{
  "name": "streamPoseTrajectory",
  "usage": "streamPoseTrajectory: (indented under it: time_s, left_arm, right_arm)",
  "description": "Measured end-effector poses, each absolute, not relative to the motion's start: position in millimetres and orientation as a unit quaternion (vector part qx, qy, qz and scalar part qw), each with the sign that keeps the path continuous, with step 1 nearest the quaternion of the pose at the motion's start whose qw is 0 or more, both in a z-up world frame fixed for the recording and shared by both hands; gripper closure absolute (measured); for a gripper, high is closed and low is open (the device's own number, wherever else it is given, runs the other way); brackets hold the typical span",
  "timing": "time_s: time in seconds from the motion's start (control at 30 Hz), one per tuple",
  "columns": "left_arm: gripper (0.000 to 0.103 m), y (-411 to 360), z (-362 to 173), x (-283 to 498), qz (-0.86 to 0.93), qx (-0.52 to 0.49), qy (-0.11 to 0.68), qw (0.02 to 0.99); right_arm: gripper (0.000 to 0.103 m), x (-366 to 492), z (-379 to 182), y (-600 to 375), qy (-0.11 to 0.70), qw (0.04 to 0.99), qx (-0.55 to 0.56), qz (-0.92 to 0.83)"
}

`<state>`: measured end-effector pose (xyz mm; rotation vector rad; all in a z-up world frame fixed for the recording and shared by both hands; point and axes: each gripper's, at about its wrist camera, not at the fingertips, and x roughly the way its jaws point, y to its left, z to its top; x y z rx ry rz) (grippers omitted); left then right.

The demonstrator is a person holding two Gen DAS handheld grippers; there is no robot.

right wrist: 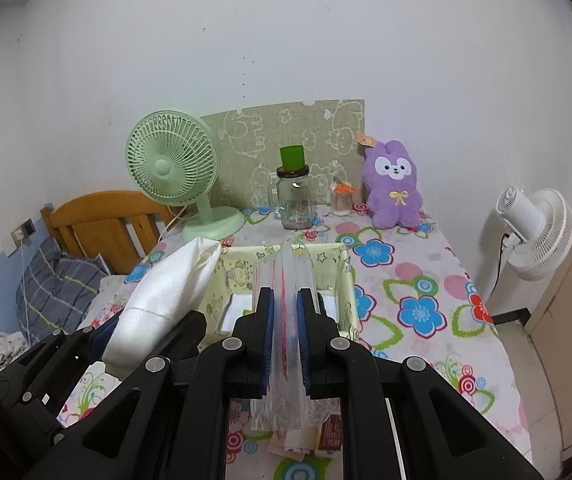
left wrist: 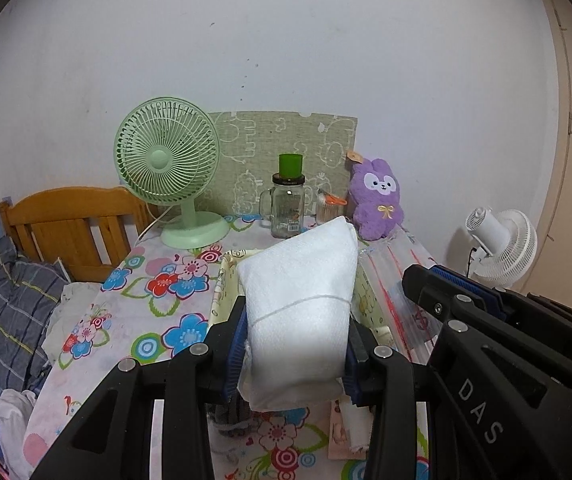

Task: Organize soft objects
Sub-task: 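Carry the white cloth and clear bag over the yellow basket with both tools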

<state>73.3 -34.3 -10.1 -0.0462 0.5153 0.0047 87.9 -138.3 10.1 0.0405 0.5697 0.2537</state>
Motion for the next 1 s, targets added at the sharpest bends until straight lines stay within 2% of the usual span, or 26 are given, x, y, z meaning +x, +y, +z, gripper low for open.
streamPoseTrajectory:
  time_s: [0.67,1.0]
  left_arm:
    - [0.062,-32.7,-13.5,135.6,0.007,-0.016,0.267,0.964]
    - [0.062,-29.6,-33.0,176.4,0.011,-0.018,0.298,0.954]
  right_arm:
    - [0.089,158.6,1.2,-134.0,0.287,0.948,0.019,0.134]
    - [0.089,199.0,-18.8,-128.2,0.315,0.94,0.019,0.132]
